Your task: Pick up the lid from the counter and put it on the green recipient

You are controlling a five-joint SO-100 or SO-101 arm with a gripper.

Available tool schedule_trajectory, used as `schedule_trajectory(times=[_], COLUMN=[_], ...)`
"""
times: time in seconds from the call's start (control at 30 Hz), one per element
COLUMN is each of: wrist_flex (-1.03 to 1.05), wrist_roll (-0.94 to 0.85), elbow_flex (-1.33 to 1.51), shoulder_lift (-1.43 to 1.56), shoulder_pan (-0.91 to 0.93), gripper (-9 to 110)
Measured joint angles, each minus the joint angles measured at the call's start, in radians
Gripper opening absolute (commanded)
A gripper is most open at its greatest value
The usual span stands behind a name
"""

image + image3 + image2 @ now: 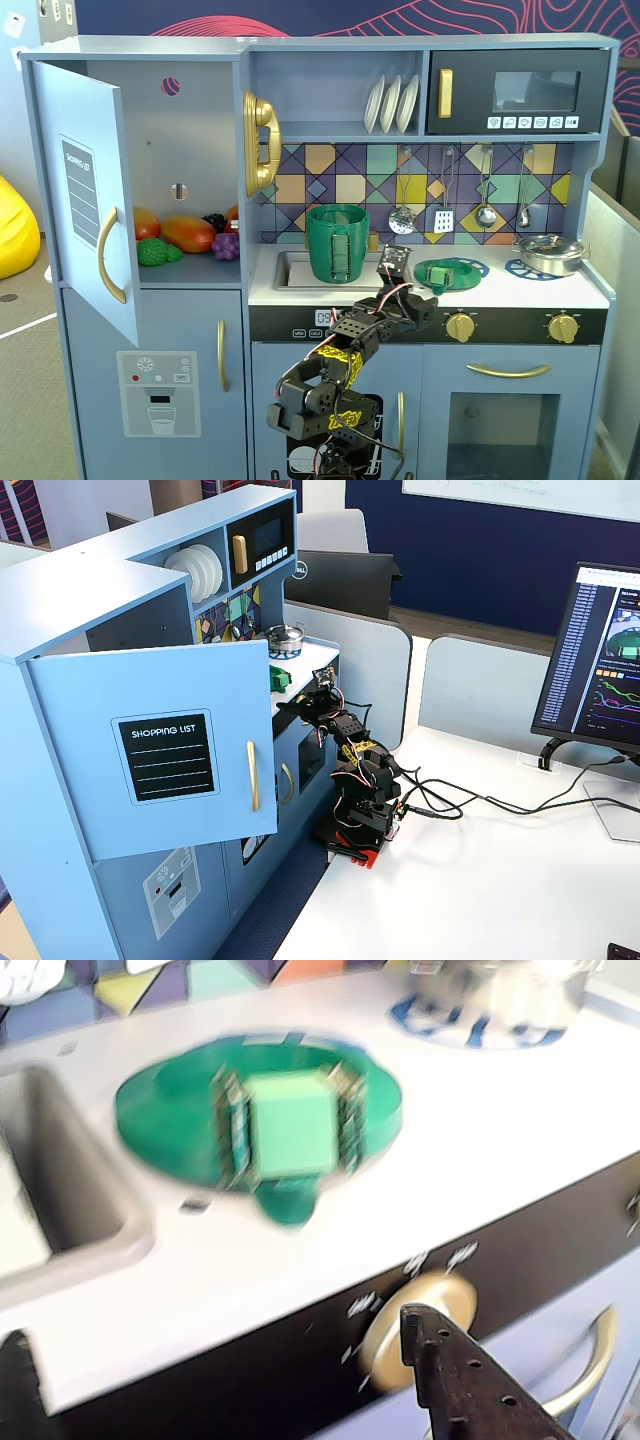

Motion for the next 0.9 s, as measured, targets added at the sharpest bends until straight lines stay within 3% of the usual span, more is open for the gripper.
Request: schedule_trajectory(times=[0.33,0.9], wrist_flex=[-0.133,-0.149], wrist_roll=[0.000,-0.020], elbow_flex=[-0.106,-0.480], shoulder_lift=[-0.201,-0.627], shoulder_pan=[0.031,0.023], gripper=[45,39])
